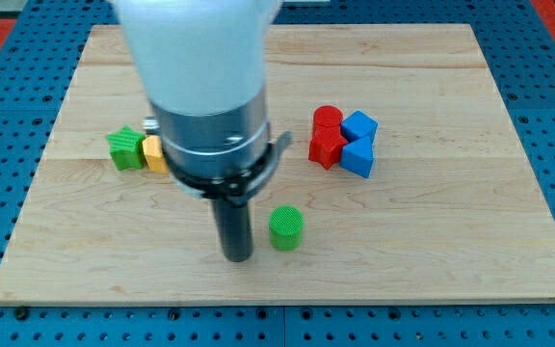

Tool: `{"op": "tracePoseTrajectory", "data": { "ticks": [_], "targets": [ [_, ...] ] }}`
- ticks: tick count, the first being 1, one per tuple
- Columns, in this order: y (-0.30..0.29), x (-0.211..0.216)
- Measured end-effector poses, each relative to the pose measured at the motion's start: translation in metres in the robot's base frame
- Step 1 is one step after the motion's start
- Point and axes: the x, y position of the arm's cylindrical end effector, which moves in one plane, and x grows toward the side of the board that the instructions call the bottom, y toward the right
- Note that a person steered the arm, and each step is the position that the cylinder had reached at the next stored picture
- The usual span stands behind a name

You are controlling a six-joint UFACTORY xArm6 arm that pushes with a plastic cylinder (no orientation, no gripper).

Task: Push the green circle to the right

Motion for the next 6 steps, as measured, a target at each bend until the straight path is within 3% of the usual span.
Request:
{"op": "tracePoseTrajectory", "data": {
  "ticks": [2,4,5,6],
  "targets": [
    [-0.021,-0.017],
    [0.084,-0.014],
    [0.115,-0.015],
    [0.106,-0.031]
  ]
}}
